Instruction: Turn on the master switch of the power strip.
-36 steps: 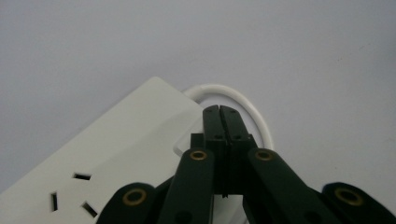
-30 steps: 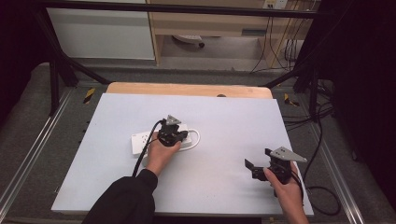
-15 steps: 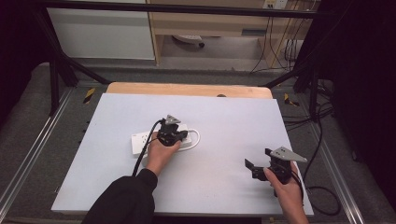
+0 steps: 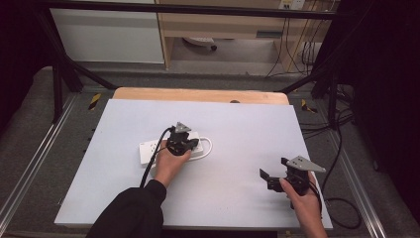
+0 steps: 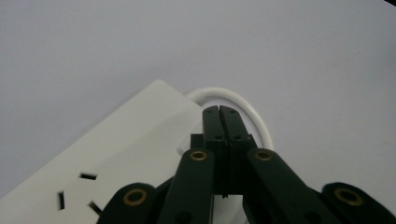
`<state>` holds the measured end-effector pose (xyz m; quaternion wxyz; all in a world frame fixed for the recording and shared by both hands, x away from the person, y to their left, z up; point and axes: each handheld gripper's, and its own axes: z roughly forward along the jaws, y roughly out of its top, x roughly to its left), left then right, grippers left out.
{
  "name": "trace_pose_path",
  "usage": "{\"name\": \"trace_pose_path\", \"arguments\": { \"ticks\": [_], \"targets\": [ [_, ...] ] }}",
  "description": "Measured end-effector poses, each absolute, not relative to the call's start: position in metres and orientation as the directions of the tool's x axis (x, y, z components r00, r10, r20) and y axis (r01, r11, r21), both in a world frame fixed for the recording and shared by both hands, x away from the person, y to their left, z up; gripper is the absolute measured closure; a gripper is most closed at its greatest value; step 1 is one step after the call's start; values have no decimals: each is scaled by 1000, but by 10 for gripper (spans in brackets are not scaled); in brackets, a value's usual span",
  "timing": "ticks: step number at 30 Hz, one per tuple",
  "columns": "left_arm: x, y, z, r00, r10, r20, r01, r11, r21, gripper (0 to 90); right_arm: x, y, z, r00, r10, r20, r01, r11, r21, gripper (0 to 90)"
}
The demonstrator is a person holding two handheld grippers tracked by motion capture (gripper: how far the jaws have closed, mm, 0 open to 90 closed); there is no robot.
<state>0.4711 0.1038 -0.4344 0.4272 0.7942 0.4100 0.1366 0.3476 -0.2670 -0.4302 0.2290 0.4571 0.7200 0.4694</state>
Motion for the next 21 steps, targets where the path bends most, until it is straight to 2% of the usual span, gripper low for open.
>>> {"name": "trace_pose_path", "arguments": {
  "ticks": [14,21],
  "targets": [
    [467,106,-431,629,766,-130,524,-296,799,900,347,-267,-430,-476,874,99,443,141,885,40],
    [465,107,-428,630,767,-126,510,-286,811,805,348,-267,-430,-476,874,98,443,142,885,40]
  ]
}}
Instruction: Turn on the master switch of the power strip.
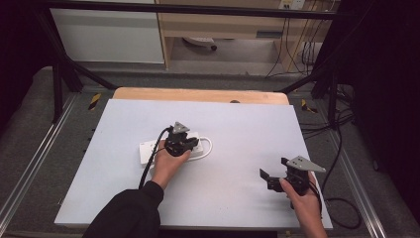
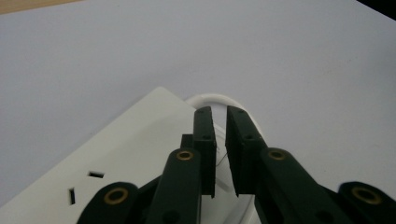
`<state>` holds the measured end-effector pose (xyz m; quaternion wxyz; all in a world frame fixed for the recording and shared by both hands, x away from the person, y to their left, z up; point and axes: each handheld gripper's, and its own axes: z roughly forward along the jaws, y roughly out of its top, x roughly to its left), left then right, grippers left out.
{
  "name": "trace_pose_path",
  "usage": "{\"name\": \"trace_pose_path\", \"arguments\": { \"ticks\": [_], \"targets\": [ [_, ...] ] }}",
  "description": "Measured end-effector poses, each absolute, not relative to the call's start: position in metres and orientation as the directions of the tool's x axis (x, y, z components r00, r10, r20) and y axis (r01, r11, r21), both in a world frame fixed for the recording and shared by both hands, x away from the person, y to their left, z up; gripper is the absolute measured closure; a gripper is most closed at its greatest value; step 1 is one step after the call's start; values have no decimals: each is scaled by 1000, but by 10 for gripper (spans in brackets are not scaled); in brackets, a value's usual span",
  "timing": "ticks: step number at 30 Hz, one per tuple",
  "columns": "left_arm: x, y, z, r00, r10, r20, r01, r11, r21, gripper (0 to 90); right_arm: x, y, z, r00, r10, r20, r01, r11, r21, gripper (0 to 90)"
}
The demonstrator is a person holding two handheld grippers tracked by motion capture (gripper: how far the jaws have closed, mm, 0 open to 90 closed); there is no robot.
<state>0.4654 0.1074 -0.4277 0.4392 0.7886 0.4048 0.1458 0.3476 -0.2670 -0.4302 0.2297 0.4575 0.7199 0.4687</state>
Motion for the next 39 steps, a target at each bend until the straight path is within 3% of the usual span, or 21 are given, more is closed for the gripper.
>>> {"name": "trace_pose_path", "arguments": {
  "ticks": [12,19,26,32,39],
  "targets": [
    [461,108,-422,629,762,-150,508,-257,822,483,348,-267,-430,-477,874,97,442,144,885,40],
    [458,109,-415,645,748,-155,467,-226,855,376,348,-267,-430,-477,874,97,442,143,885,40],
    [457,113,-412,631,758,-169,488,-219,845,170,347,-267,-430,-477,874,98,443,143,885,40],
    [455,120,-408,626,760,-174,492,-212,844,108,348,-266,-430,-478,873,96,444,146,884,38],
    [452,130,-403,617,765,-187,494,-190,849,102,348,-267,-430,-476,874,96,443,144,885,38]
  ]
}}
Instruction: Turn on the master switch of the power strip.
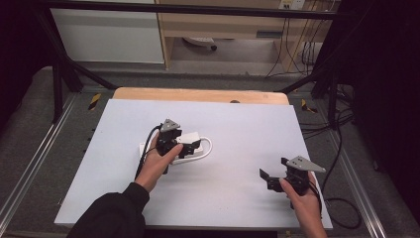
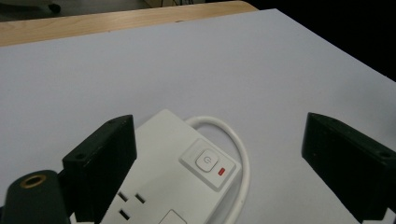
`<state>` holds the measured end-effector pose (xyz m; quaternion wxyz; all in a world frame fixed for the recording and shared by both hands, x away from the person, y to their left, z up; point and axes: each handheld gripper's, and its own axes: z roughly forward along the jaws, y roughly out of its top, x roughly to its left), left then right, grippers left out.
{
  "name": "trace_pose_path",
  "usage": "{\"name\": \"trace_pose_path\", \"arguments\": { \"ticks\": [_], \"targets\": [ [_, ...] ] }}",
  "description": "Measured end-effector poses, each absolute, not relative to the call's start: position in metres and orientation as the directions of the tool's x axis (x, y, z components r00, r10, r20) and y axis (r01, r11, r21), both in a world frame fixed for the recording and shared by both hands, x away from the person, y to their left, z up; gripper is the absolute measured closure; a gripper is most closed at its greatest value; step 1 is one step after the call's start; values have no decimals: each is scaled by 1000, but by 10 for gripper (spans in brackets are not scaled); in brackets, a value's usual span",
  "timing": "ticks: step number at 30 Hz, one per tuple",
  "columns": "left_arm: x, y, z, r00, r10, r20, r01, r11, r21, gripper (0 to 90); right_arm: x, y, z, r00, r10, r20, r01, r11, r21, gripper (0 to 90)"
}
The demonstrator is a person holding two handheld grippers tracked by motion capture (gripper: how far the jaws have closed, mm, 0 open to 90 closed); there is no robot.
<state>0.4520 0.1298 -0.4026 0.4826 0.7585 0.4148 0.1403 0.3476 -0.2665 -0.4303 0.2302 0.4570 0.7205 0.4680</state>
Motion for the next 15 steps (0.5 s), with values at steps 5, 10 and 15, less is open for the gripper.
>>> {"name": "trace_pose_path", "arguments": {
  "ticks": [5,10,15],
  "targets": [
    [449,139,-399,612,769,-185,487,-183,854,102,348,-267,-430,-476,874,96,443,144,885,38],
    [445,148,-396,606,774,-185,487,-177,855,102,348,-266,-430,-477,874,95,444,146,884,38],
    [440,157,-394,605,775,-185,477,-167,863,88,348,-266,-431,-475,874,98,447,144,883,38]
  ]
}}
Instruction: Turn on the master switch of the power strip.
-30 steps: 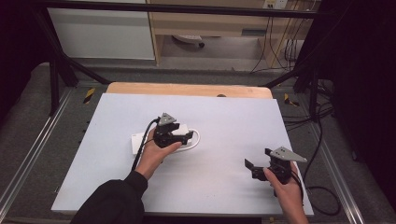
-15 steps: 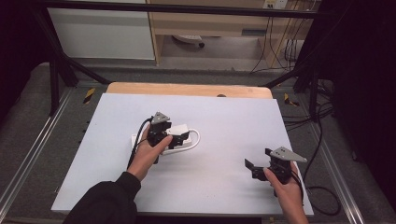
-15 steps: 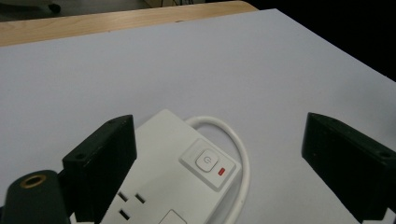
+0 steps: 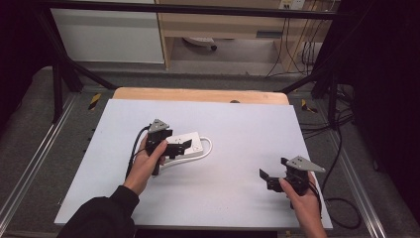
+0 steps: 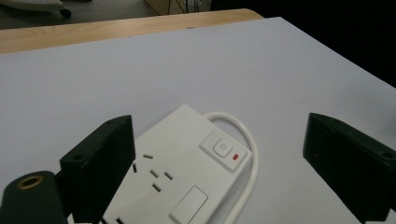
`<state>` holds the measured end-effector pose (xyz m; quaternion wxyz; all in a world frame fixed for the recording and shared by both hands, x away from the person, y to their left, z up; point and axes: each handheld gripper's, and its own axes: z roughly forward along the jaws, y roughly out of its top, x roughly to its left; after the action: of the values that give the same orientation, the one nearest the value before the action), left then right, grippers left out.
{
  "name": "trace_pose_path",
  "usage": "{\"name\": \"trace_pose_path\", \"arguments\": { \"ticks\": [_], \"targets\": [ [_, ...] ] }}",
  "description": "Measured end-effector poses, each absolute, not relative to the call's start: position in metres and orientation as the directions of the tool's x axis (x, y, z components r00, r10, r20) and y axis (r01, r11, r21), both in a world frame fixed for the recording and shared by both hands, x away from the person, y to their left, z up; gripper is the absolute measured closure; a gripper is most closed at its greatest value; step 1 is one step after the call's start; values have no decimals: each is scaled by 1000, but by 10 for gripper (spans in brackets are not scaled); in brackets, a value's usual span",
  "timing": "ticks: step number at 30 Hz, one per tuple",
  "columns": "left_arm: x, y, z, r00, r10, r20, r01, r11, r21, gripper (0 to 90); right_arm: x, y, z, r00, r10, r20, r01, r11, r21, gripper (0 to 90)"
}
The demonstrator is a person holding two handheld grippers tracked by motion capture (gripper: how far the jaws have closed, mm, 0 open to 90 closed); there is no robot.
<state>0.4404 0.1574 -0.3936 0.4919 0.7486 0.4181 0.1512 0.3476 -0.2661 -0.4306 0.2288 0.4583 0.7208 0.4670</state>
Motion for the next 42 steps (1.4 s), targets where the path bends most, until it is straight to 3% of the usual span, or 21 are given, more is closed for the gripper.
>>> {"name": "trace_pose_path", "arguments": {
  "ticks": [42],
  "targets": [
    [407,238,-375,562,808,-176,438,-110,892,71,348,-265,-432,-490,867,96,438,150,886,26]
  ]
}}
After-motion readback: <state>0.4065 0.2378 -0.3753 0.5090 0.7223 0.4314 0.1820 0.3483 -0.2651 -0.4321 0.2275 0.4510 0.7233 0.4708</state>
